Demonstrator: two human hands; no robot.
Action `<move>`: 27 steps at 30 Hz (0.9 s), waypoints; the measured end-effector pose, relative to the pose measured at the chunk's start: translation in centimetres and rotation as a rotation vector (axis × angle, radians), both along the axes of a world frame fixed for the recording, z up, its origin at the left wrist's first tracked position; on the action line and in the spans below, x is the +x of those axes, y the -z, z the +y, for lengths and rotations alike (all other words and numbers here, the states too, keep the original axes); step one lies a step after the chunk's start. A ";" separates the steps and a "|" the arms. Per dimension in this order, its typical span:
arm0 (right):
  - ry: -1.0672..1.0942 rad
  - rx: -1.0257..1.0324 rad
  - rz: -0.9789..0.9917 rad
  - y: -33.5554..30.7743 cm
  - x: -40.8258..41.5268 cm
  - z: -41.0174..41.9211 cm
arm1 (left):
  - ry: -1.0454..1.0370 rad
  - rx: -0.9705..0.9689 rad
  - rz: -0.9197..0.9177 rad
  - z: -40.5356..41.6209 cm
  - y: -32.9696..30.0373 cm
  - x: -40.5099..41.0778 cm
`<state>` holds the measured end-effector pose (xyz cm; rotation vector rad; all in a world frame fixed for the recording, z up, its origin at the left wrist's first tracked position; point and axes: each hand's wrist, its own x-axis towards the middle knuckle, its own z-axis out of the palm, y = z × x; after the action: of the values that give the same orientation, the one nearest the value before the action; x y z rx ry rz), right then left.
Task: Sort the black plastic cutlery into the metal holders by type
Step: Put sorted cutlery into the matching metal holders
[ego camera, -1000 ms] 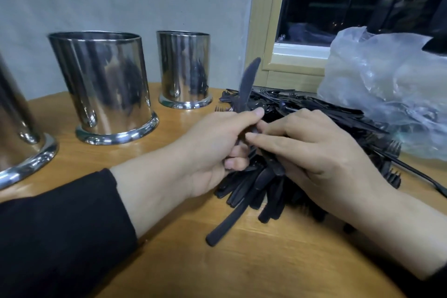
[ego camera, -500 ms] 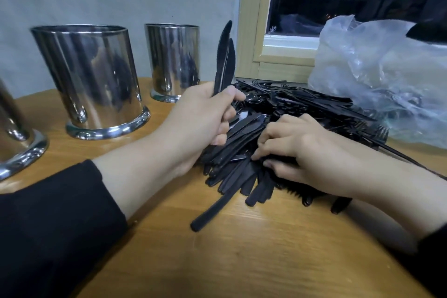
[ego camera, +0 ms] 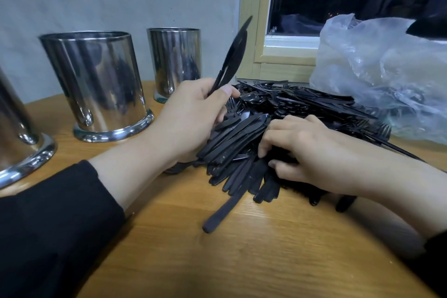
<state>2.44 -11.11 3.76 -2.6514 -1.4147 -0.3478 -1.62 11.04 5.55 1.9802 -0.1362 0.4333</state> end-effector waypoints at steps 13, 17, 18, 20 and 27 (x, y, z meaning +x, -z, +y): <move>-0.061 0.356 -0.079 -0.5 0.0 -0.2 | 0.104 0.226 0.076 0.4 -1.1 -0.7; 0.016 0.488 -0.227 -0.8 0.0 0.2 | 0.169 0.384 0.102 0.2 -1.0 -1.0; 0.034 0.520 -0.258 -0.8 0.0 0.4 | 0.159 0.429 0.083 0.3 -0.9 -0.9; 0.080 0.598 -0.298 -0.8 0.1 0.6 | 0.135 0.441 0.073 0.5 -1.0 -0.8; 0.035 0.109 0.085 -1.8 -0.1 -1.9 | 0.067 0.310 0.046 1.1 -0.2 0.1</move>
<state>2.38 -13.03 5.61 -2.5741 -1.2876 -0.3027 -1.57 12.19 5.76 2.2808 -0.2524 0.3376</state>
